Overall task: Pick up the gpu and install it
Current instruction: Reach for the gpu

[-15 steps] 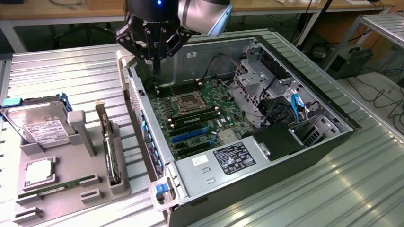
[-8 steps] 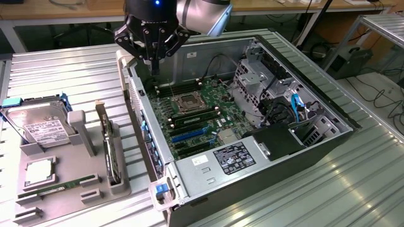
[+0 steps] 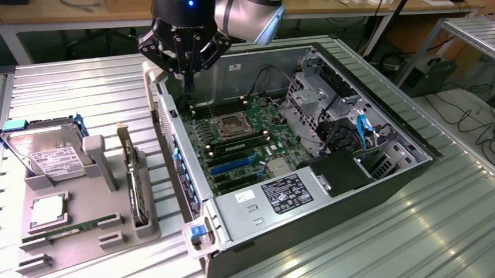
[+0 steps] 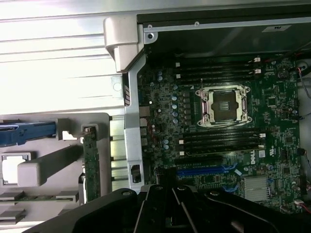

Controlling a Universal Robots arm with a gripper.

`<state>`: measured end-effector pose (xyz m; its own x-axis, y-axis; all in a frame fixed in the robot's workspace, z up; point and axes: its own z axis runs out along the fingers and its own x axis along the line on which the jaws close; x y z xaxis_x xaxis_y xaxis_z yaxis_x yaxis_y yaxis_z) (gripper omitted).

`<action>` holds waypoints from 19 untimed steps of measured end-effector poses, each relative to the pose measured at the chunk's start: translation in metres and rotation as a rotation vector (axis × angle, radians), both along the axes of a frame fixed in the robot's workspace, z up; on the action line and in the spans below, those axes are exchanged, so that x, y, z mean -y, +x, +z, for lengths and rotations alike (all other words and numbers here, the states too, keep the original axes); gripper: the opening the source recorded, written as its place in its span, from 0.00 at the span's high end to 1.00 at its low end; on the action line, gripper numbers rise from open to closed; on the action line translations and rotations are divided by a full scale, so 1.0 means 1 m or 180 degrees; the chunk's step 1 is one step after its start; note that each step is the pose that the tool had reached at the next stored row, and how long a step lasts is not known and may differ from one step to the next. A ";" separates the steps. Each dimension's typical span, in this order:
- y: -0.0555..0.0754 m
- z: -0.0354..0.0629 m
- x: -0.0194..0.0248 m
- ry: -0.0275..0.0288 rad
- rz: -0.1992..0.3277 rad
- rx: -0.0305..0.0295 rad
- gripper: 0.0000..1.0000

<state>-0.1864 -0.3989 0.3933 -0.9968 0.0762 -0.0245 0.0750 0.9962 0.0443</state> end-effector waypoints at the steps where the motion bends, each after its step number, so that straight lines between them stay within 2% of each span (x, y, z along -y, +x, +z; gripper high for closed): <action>1: 0.000 0.0000 0.0000 0.0000 0.0000 0.0000 0.89; 19: -0.005 -0.0001 0.0000 0.0000 0.0000 0.0000 0.89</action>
<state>-0.1910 -0.3990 0.3932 -0.9968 0.0763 -0.0245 0.0751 0.9962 0.0444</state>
